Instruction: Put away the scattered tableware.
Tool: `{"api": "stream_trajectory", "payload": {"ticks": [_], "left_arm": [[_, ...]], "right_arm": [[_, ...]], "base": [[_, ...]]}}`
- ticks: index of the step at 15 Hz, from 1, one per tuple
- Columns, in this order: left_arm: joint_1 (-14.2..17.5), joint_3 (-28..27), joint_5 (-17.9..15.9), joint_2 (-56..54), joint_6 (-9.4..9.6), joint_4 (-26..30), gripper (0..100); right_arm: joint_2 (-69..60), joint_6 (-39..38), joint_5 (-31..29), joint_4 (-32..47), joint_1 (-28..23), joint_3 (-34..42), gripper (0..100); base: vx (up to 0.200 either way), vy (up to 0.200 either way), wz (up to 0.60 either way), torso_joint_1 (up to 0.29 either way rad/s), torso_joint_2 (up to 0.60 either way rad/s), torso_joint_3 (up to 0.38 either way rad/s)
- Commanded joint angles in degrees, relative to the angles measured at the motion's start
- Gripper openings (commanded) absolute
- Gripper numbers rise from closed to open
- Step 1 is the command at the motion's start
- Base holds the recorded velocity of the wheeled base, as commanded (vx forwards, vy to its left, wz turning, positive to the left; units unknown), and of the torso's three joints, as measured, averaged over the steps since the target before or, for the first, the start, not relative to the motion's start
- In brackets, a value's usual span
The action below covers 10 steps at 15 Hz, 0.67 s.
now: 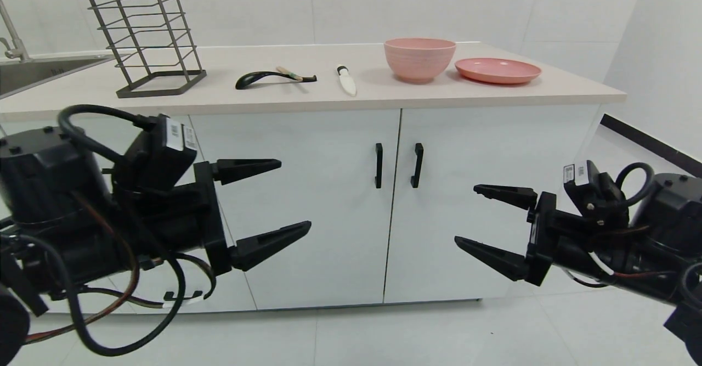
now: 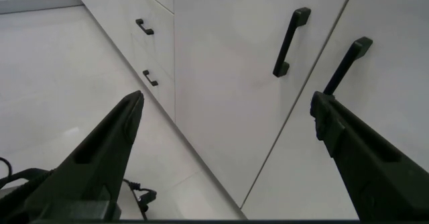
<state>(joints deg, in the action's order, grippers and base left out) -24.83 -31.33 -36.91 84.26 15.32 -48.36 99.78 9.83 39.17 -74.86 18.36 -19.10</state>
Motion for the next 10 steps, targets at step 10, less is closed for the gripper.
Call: {"api": "stream_trajectory", "payload": {"ticks": [10], "left_arm": [[-5.58, -5.85, 3.6, 11.36, -2.93, -1.12, 100]], "right_arm": [[9.73, 0.37, 0.03, -2.22, 0.27, -8.23, 100]], "base": [[0.0, 0.0, 0.0, 0.0, 0.0, 0.0]]}}
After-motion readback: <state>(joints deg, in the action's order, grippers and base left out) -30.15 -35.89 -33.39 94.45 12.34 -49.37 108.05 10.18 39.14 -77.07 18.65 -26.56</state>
